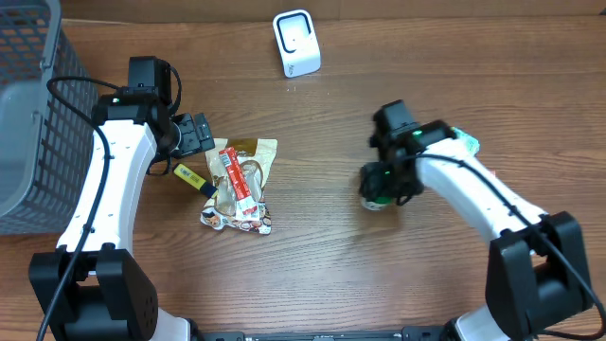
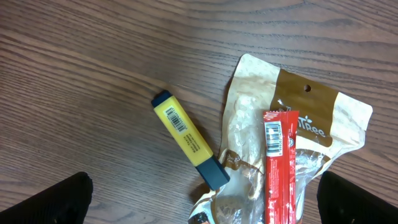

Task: Scan the item barcode
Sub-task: 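Lower the right gripper and grasp the green-lidded jar by its lid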

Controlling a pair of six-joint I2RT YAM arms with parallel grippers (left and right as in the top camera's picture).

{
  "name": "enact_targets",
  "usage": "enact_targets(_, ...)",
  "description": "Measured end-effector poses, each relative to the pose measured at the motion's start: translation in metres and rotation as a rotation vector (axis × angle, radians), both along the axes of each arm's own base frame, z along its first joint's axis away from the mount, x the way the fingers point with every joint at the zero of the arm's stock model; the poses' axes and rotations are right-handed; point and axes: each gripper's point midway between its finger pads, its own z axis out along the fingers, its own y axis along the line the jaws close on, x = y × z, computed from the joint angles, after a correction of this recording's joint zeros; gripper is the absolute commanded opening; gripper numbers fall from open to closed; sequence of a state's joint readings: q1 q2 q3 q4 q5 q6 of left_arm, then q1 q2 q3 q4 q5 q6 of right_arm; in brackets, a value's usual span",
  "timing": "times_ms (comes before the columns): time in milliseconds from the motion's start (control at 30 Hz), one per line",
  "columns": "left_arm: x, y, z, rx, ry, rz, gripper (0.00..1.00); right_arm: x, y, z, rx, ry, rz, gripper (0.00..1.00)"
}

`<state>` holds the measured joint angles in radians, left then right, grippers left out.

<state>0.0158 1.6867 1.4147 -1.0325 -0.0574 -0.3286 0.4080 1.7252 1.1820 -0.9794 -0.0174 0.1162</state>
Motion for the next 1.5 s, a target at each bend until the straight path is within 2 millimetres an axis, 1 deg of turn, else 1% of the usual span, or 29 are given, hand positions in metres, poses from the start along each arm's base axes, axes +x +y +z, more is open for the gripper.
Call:
enact_targets(67, 0.000, 0.000, 0.000, 0.000, 0.000, 0.000, 1.00, 0.000, 0.007, 0.000, -0.028, -0.029, 0.045, 0.59)
enact_targets(233, 0.000, 0.000, 0.000, 0.000, 0.000, 0.000, 1.00, 0.008, 0.025, 0.003, -0.070, -0.117, 0.123, 0.59)
enact_targets(400, 0.000, 0.000, 0.000, 0.000, 0.000, 0.000, 1.00, 0.016, 0.031, 0.005, -0.077, -0.165, 0.156, 0.58)
enact_targets(567, 0.000, 0.000, 0.000, 0.000, 0.000, 0.000, 1.00, 0.022, 0.036, 0.007, -0.080, -0.202, 0.212, 0.63)
enact_targets(633, 0.000, 0.000, 0.000, 0.000, 0.000, 0.000, 1.00, 0.024, 0.037, 0.007, -0.080, -0.213, 0.228, 0.66)
enact_targets(700, 0.000, 0.000, 0.000, 0.000, 0.000, 0.000, 1.00, 0.025, 0.037, 0.007, -0.082, -0.217, 0.235, 0.74)
enact_targets(800, 0.000, 0.000, 0.000, 0.000, 0.000, 0.000, 1.00, 0.029, 0.039, 0.009, -0.079, -0.236, 0.245, 0.78)
enact_targets(867, 0.000, 0.000, 0.000, 0.000, 0.000, 0.000, 1.00, 0.034, 0.041, 0.010, -0.071, -0.255, 0.239, 0.86)
enact_targets(967, 0.000, 0.000, 0.000, 0.000, 0.000, 0.000, 1.00, 0.039, 0.045, 0.012, -0.056, -0.279, 0.218, 0.90)
enact_targets(1100, 0.000, 0.000, 0.000, 0.000, 0.000, 0.000, 1.00, 0.045, 0.049, 0.020, -0.033, -0.297, 0.159, 0.91)
enact_targets(1233, 0.000, 0.000, 0.000, 0.000, 0.000, 0.000, 1.00, 0.064, 0.058, 0.049, 0.026, -0.350, 0.004, 0.88)
enact_targets(1267, 0.000, 0.000, 0.000, 0.000, 0.000, 0.000, 1.00, 0.067, 0.058, 0.055, 0.043, -0.353, -0.065, 0.88)
enact_targets(1300, 0.000, 0.000, 0.000, 0.000, 0.000, 0.000, 1.00, 0.069, 0.058, 0.060, 0.057, -0.353, -0.135, 0.91)
enact_targets(1333, 0.000, 0.000, 0.000, 0.000, 0.000, 0.000, 1.00, 0.069, 0.057, 0.062, 0.069, -0.348, -0.197, 1.00)
enact_targets(1367, 0.000, 0.000, 0.000, 0.000, 0.000, 0.000, 1.00, 0.068, 0.054, 0.062, 0.081, -0.332, -0.274, 1.00)
enact_targets(1500, 0.000, 0.000, 0.000, 0.000, 0.000, 0.000, 1.00, 0.061, 0.048, 0.058, 0.080, -0.294, -0.390, 1.00)
